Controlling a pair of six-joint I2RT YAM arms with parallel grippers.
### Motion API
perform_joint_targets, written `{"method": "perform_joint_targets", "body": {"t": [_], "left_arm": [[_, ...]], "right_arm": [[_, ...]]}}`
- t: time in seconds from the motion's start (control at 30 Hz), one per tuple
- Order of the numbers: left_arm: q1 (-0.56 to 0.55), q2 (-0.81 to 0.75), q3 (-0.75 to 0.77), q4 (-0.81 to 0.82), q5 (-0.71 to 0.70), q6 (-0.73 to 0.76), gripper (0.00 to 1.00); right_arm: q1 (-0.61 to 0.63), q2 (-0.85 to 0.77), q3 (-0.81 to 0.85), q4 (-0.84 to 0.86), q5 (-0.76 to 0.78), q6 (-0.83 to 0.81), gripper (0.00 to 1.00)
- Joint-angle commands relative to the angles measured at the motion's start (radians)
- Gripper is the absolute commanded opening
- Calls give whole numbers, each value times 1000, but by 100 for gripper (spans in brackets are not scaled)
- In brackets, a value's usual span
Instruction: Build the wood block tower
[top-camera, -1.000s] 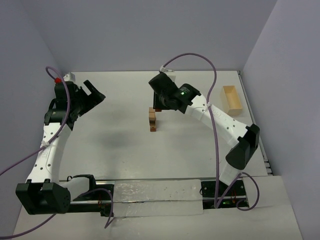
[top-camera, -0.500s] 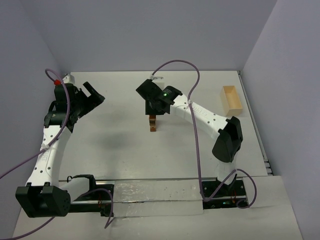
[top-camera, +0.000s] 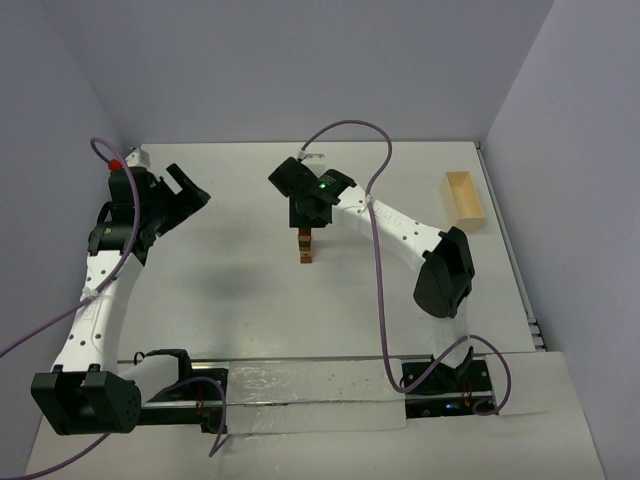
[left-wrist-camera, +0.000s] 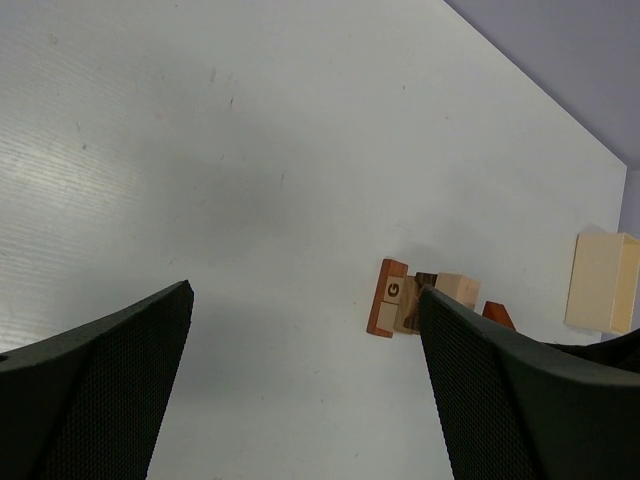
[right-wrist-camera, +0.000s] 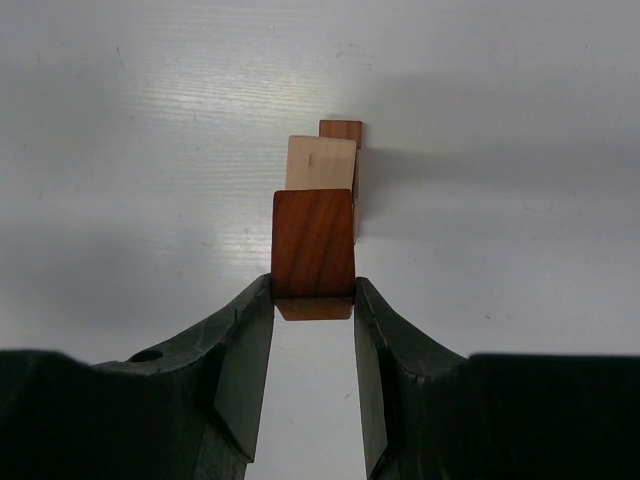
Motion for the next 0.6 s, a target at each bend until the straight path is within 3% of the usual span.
{"method": "perform_joint_targets", "body": {"t": [0.0, 0.57], "left_arm": [[7, 3, 17, 30, 21, -7, 99], [7, 12, 17, 32, 36, -10, 99]], "right_arm": [[-17, 11, 49, 3, 26, 5, 2], [-25, 44, 70, 12, 5, -10, 5]]}}
